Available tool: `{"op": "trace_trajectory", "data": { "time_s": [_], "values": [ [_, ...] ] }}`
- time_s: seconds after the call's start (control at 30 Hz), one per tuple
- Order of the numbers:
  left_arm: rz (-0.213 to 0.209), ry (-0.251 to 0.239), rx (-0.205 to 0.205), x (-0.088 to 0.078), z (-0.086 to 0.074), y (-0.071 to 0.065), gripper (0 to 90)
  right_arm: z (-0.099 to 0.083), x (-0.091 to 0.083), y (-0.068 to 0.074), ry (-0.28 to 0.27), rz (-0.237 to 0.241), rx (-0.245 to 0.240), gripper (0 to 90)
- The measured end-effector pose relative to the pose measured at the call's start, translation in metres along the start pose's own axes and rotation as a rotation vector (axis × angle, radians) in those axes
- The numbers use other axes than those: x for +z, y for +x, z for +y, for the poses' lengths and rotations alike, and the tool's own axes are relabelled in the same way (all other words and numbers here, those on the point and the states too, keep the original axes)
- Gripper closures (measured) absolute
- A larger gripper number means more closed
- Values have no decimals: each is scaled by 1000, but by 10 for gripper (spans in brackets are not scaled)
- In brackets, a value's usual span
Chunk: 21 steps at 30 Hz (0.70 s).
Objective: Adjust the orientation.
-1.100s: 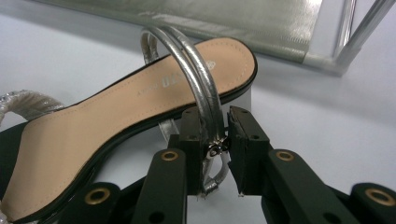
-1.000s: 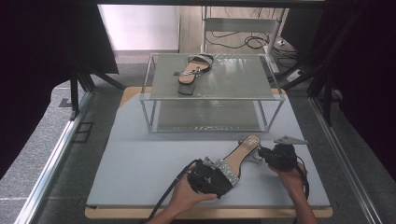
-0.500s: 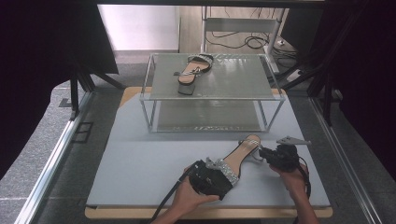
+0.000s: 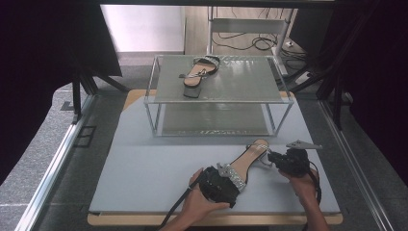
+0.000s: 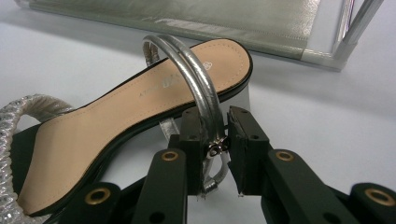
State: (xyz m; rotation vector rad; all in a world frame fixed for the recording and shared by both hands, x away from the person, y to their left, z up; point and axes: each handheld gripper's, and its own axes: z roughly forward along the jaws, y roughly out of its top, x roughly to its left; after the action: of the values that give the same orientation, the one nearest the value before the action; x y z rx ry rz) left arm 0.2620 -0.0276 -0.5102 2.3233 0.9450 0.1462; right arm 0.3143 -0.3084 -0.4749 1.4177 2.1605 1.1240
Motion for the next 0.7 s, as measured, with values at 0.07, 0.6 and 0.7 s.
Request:
{"op": "trace_trajectory", "data": {
  "time_s": [0.07, 0.6, 0.7],
  "values": [
    [-1, 6, 10, 1, 1, 0, 0, 0, 1, 0, 1, 0, 0, 764],
    [-42, 4, 34, -4, 5, 19, 137, -11, -14, -2, 2, 32, 23, 772],
    [-29, 3, 27, -4, 5, 22, 148, -18, -24, 0, -10, 36, 25, 771]
  ]
}}
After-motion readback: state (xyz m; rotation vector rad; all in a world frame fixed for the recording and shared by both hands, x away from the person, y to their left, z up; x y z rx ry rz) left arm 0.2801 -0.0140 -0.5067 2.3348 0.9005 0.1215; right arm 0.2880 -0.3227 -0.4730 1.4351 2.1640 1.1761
